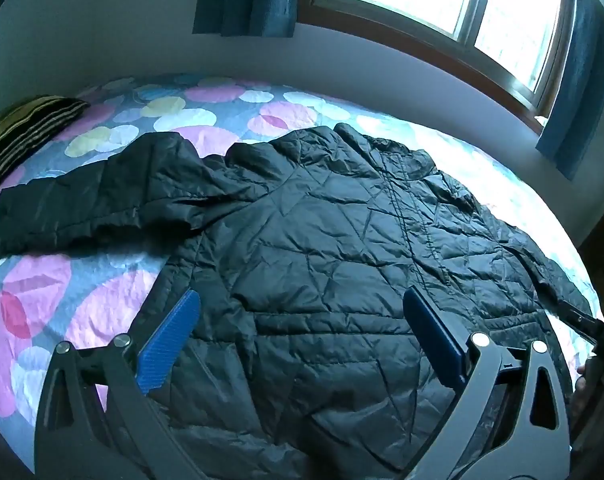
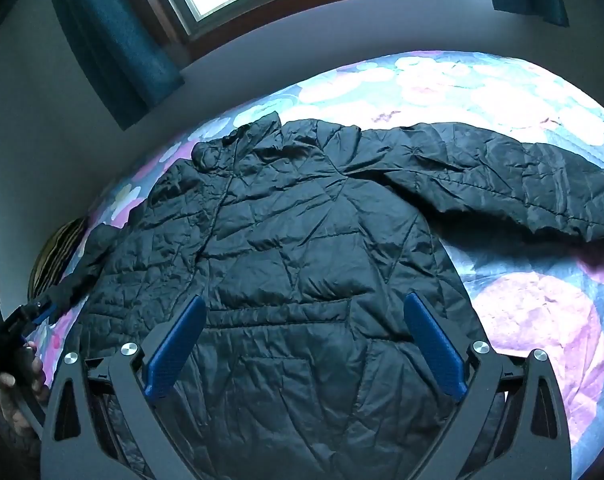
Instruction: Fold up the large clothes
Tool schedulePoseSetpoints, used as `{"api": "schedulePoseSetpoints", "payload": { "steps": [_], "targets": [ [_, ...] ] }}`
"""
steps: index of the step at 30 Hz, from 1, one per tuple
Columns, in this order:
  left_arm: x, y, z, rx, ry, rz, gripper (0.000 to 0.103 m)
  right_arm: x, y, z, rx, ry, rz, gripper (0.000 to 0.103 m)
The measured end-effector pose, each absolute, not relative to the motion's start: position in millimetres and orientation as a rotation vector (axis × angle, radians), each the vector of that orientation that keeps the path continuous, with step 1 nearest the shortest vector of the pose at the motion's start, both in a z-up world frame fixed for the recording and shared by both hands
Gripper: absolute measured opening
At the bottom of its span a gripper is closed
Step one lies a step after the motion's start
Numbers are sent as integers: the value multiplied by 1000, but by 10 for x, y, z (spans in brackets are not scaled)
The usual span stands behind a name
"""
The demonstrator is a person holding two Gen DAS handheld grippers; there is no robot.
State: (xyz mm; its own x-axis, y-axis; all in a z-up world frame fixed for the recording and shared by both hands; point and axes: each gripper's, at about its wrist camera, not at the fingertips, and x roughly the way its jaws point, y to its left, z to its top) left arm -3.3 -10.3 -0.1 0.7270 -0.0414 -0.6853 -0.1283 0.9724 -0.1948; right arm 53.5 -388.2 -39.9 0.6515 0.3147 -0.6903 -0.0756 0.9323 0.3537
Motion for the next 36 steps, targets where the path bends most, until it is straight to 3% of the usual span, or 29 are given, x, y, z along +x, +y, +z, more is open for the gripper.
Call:
{"api": "schedulePoseSetpoints", "payload": {
  "steps": [36],
  "targets": [
    [-66,-149,-4,-226,755,52,101,481,-3803,-386,297,831,228,98]
  ]
}}
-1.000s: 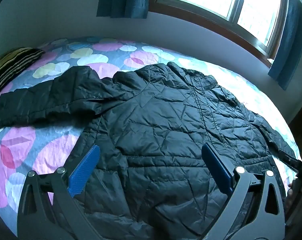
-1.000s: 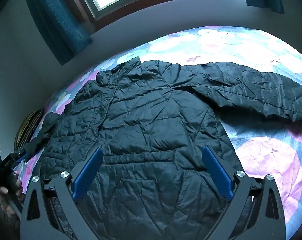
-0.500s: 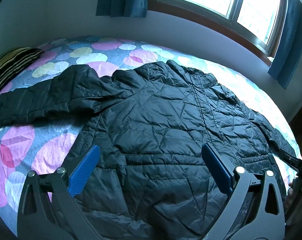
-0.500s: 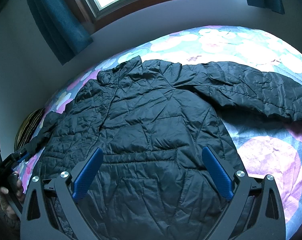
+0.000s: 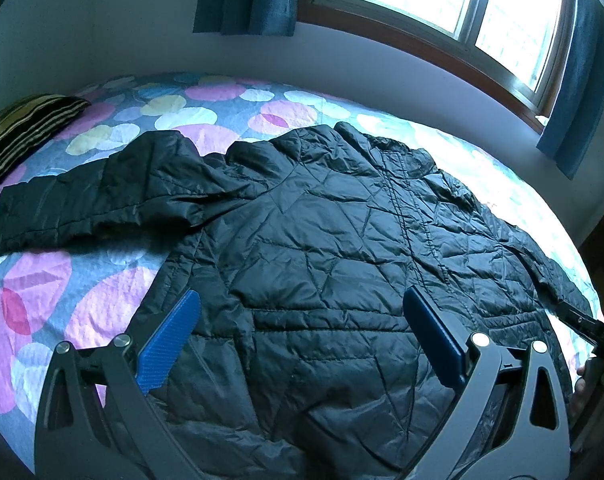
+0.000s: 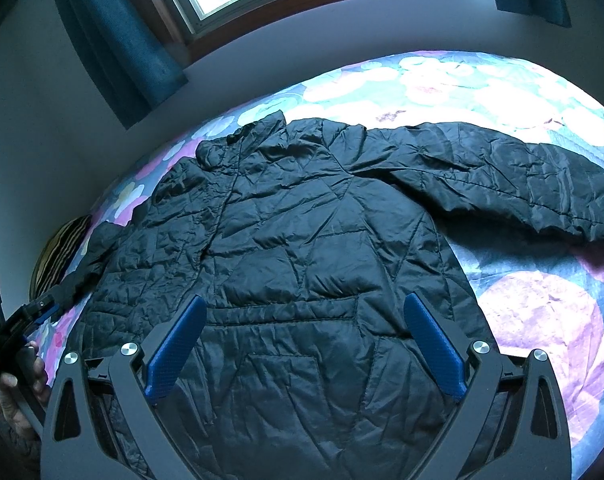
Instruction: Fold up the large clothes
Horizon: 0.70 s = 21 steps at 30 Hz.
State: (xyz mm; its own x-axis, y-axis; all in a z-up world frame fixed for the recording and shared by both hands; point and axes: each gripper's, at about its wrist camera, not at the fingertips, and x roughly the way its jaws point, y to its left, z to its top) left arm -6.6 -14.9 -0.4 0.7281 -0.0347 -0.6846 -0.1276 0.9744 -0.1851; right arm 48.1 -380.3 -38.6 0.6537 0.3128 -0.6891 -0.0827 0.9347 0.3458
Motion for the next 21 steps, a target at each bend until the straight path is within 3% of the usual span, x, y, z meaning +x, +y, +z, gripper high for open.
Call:
{"api": "schedulePoseSetpoints", "payload": {
  "steps": [21],
  "targets": [
    [-66,-122,2,-228,752,51,101,473,-3814,-382,297,828,229,98]
  ]
}}
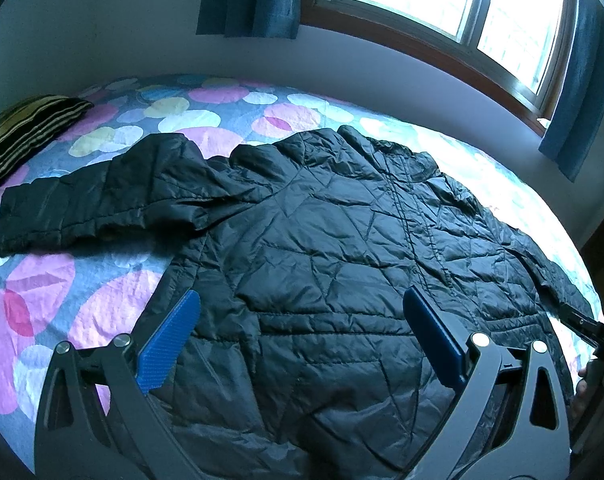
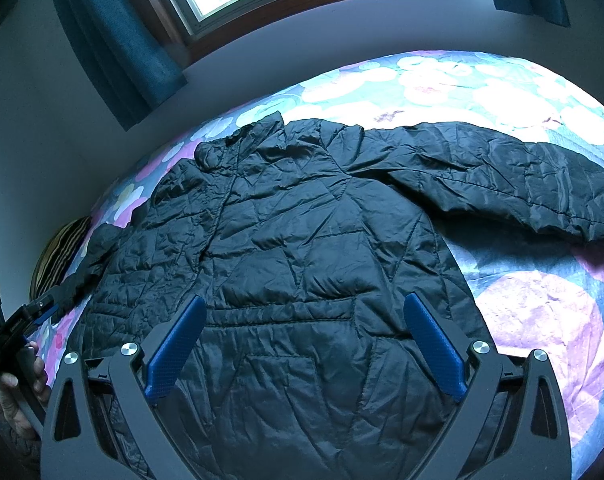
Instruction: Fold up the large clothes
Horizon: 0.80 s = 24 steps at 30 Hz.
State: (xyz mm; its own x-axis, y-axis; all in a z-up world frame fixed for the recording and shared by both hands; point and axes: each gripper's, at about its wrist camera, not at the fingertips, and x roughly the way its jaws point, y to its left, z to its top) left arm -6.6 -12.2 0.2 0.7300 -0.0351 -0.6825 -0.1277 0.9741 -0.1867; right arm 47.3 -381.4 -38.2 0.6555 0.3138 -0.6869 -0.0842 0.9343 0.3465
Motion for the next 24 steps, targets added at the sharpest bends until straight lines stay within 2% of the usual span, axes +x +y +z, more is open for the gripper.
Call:
{"api": "schedulePoseSetpoints", "payload": {
  "steps": [11,17,24],
  "targets": [
    [-14,67,-20,-242,757,85,101,532,-4349,-322,358,795,124,98],
    [2,180,-61,-260,760,112,101,510,-5327,-470,559,754,-20,98],
    [36,295,-177,-278,773,142,101,310,-6384,-920,893,693,-169,98]
  ]
}}
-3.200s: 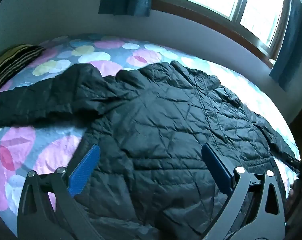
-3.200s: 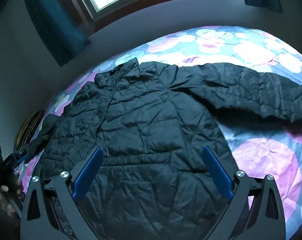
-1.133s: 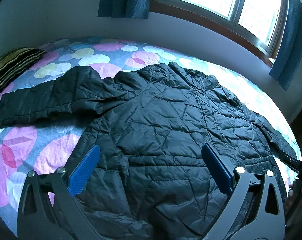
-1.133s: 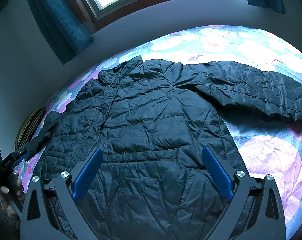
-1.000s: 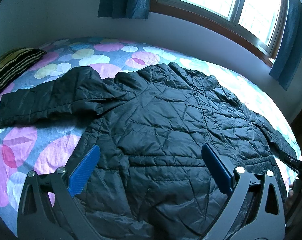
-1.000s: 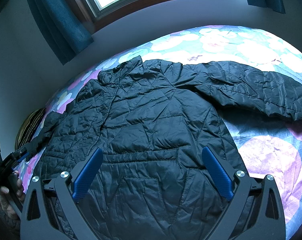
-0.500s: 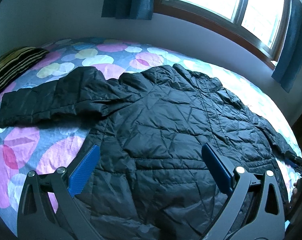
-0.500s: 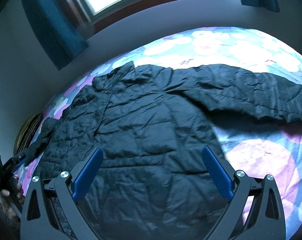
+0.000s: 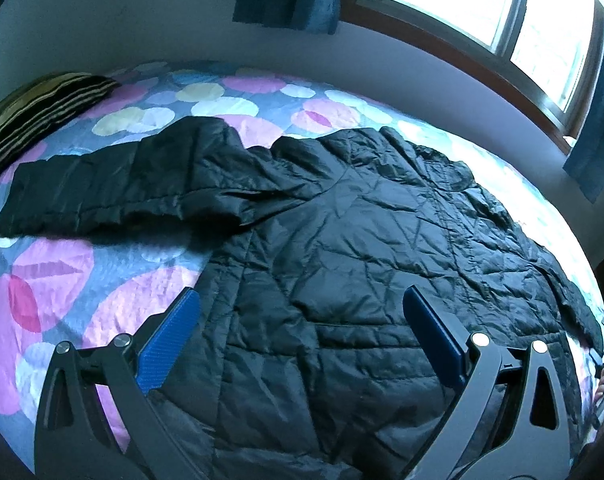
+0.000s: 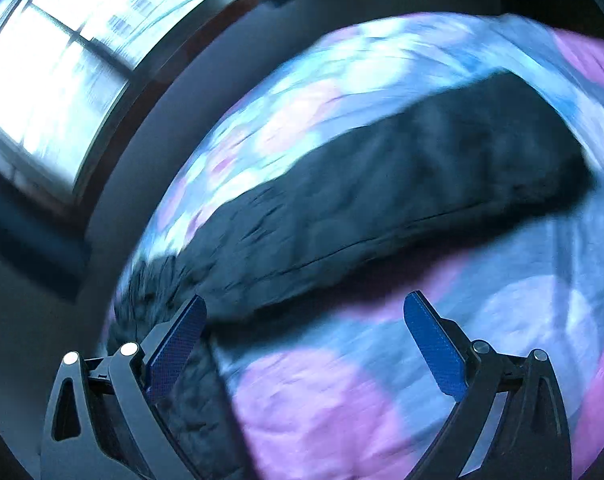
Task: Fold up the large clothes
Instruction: 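Grasp the jacket sleeve with the right gripper and lift it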
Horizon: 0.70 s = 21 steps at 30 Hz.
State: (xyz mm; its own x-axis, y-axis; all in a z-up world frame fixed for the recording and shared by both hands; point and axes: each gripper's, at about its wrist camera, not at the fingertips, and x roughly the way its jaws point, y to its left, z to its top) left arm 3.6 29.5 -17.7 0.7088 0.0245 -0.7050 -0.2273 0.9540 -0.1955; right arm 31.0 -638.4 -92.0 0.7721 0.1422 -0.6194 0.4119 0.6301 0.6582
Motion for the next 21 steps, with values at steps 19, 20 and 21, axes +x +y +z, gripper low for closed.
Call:
{"api": "schedulePoseSetpoints", "payload": {
  "steps": [19,20,21],
  "targets": [
    [99,398,-384,-294,820,158,101,310,-7271,-1201,1067,557,-422,36],
    [103,401,-390,-295,822,156,101,282,-7303,-1215,1077,552,-418,27],
    [109,397,-394,-296,823,156,101,277,-7308,-1209,1082,547,-413,20]
  ]
}}
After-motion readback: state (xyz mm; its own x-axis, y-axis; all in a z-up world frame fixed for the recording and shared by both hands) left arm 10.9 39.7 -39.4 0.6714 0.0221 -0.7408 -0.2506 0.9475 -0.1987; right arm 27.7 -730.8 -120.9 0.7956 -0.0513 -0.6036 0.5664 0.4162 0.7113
